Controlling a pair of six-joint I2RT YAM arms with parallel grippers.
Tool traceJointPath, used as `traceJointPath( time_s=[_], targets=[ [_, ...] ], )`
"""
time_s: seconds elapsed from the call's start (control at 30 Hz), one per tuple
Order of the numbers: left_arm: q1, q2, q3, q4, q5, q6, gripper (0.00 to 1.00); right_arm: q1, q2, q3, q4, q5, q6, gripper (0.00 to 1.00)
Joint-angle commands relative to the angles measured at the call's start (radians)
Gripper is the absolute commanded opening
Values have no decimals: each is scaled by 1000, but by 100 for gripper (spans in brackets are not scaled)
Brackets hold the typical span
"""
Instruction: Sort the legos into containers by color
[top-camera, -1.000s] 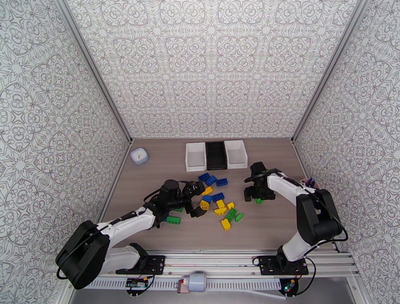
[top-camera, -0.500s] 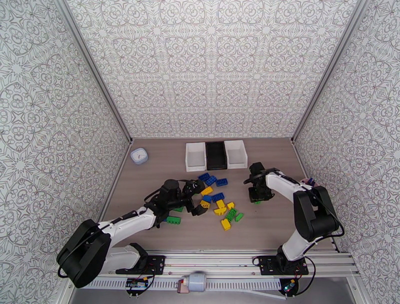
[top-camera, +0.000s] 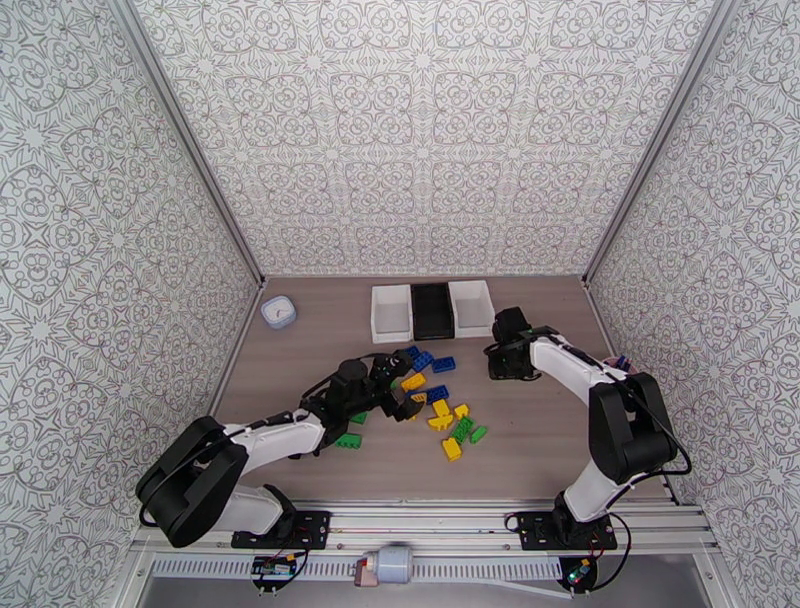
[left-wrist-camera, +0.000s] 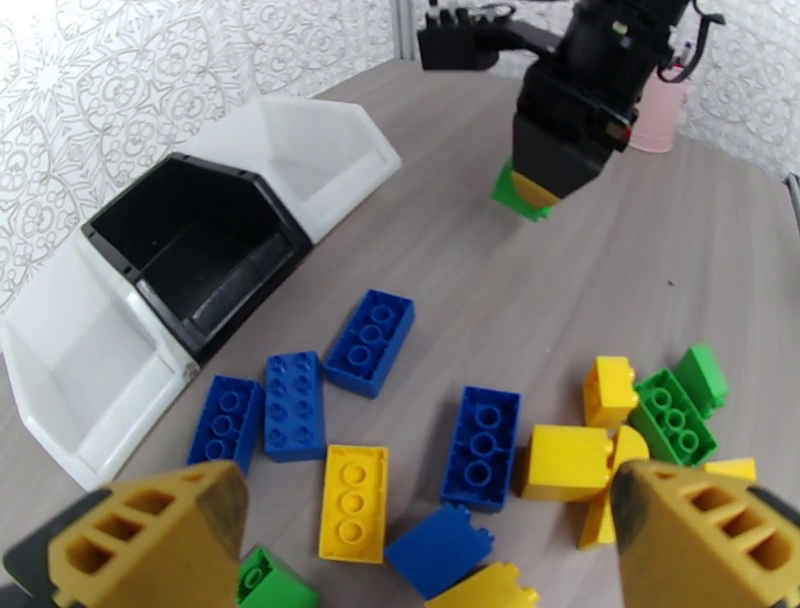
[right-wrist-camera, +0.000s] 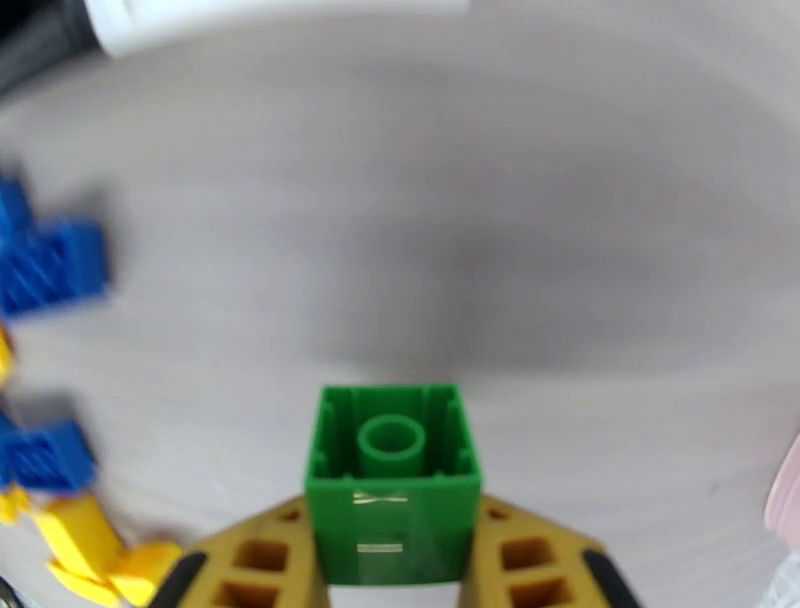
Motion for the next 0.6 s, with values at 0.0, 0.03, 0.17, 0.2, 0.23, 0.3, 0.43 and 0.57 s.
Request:
traceJointPath(
  time_s=[0.0, 0.03, 0.17, 0.2, 0.23, 0.3, 0.43, 0.57],
  targets=[
    [-11, 21, 38, 66, -99, -59, 100, 4, 30, 95, 133, 14, 43, 26],
    [-14, 27, 43, 68, -111, -67, 100, 4, 52, 126, 143, 21, 46, 26],
    [-19, 52, 67, 78, -134, -66, 100, 2, 152, 261, 151, 22, 40, 26],
    [-21, 56, 75, 76, -145, -68, 100, 0, 178, 293, 151, 21, 37, 26],
    [-22, 65, 84, 73, -155, -69, 100, 1, 209, 329, 149, 19, 35, 26],
    [-23, 80, 102, 71, -166, -69, 100, 0, 261, 392, 144, 16, 32, 26],
    [-23, 96, 129, 68, -163, -60, 99, -1, 346, 503, 119, 15, 27, 41],
    [-25, 64, 121, 47, -151, -43, 100, -1, 333, 505, 102, 9, 14, 70]
  ],
)
